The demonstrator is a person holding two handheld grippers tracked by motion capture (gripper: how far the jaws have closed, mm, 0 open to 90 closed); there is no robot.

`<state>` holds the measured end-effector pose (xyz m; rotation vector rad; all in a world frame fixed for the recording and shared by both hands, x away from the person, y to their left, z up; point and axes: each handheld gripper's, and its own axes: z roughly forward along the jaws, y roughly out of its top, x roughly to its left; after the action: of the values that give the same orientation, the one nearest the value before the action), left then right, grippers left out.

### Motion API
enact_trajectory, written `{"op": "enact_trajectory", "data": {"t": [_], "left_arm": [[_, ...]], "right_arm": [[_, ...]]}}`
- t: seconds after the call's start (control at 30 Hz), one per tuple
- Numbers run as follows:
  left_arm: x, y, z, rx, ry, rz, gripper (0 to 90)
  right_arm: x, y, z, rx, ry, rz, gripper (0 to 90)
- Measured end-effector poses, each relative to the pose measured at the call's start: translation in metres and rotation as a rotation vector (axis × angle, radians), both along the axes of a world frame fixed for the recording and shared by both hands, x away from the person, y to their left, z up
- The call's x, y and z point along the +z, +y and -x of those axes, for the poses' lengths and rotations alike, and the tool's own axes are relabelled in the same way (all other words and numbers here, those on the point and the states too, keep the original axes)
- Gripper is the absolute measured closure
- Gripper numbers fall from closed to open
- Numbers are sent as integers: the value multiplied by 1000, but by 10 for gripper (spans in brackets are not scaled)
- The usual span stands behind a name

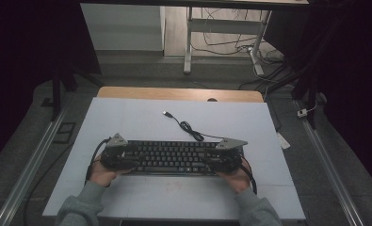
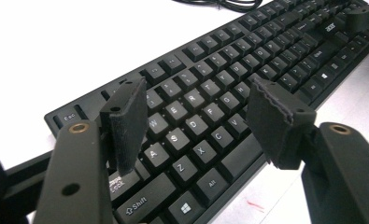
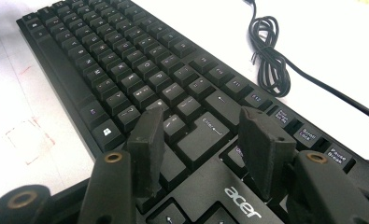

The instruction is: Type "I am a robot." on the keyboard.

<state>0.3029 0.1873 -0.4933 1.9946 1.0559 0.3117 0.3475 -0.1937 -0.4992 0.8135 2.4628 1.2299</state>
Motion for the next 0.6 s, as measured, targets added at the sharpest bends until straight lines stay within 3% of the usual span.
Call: {"op": "enact_trajectory", "data": {"t": [0.43,0.6], "left_arm": [[1,-16,4,-58,-7,-7,391],[1,-25,6,-92,-6,-13,437]], "right_arm": [[0,0,0,1,2,2,511],[0,0,0,0,1,5,510]]}}
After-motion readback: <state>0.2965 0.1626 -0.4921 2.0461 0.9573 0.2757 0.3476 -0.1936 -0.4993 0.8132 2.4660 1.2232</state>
